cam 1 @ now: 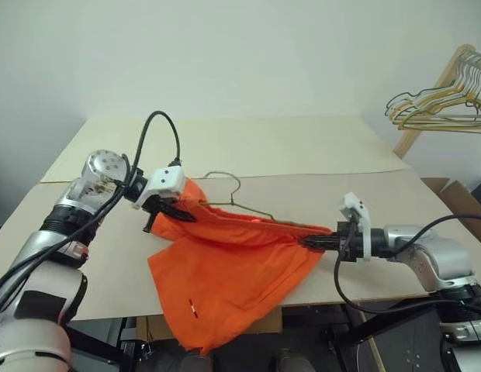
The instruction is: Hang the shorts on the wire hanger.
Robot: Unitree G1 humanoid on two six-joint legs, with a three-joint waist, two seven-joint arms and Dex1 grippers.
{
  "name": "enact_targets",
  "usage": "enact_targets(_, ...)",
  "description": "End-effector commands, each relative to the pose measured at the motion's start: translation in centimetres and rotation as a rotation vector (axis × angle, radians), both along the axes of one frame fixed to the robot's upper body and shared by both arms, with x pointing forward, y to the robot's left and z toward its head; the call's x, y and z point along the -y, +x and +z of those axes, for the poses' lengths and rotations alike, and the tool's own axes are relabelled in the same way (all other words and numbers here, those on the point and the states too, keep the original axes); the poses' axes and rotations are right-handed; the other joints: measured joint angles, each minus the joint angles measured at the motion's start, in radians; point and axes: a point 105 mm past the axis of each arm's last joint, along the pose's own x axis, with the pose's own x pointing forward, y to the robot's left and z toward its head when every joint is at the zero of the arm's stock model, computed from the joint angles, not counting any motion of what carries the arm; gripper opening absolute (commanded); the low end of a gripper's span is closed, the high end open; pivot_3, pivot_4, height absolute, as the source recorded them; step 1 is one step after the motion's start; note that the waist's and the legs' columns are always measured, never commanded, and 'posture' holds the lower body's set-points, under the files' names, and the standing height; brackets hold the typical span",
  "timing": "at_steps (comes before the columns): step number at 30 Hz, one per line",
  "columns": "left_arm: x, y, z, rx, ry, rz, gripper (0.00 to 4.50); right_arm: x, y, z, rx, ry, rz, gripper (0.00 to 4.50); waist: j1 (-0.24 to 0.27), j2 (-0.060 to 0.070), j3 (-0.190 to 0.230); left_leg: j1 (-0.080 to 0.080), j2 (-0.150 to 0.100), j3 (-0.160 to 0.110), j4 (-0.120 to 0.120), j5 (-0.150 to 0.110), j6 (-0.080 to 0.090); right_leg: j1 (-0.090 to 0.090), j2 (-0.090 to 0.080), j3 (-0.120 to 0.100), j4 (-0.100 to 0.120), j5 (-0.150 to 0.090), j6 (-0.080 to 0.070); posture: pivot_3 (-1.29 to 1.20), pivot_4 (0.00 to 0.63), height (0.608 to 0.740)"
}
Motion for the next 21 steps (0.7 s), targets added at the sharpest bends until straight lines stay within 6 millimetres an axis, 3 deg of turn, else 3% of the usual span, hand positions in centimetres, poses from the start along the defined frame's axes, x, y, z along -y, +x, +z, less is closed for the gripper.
enact_targets(1,-2.4,0.8,1.3,0.043,0.049,0.092,0.00,2.3,0.5,0.9,0.043,-0.051,-0.062,0.04,0.000,0.000,0.000,0.000,0.000,0.000,0.000,0.000,0.000,0.000,0.000,0.000,0.000,0.000,0.000,0.03,0.000,0.740)
enact_targets(8,-4.5,0.6,-0.9,0.115,0.257,0.041,0.00,2.5,0.3,2.0,0.090,-0.047,-0.023,0.04,0.000,0.000,0.000,0.000,0.000,0.000,0.000,0.000,0.000,0.000,0.000,0.000,0.000,0.000,0.000,0.02,0.000,0.740)
enact_targets(13,-2.9,1.0,-1.2,0.122,0.204,0.021,0.00,1.2,0.1,3.0,0.173,-0.057,0.039,0.04,0.001,0.000,0.000,0.000,0.000,0.000,0.000,0.000,0.000,0.000,0.000,0.000,0.000,0.000,0.000,0.02,0.000,0.740)
enact_targets(17,-0.8,1.5,-0.4,0.117,0.115,0.023,0.00,-0.1,-0.4,3.7,0.204,-0.053,0.096,1.14,-0.001,0.000,0.000,0.000,0.000,0.000,0.000,0.000,0.000,0.000,0.000,0.000,0.000,0.000,0.000,0.01,0.000,0.740)
enact_targets(21,0.2,1.7,0.2,0.098,0.074,0.016,0.00,-0.6,-0.8,4.2,0.221,-0.055,0.117,2.56,0.000,0.000,0.000,0.000,0.000,0.000,0.000,0.000,0.000,0.000,0.000,0.000,0.000,0.000,0.000,0.00,0.000,0.740)
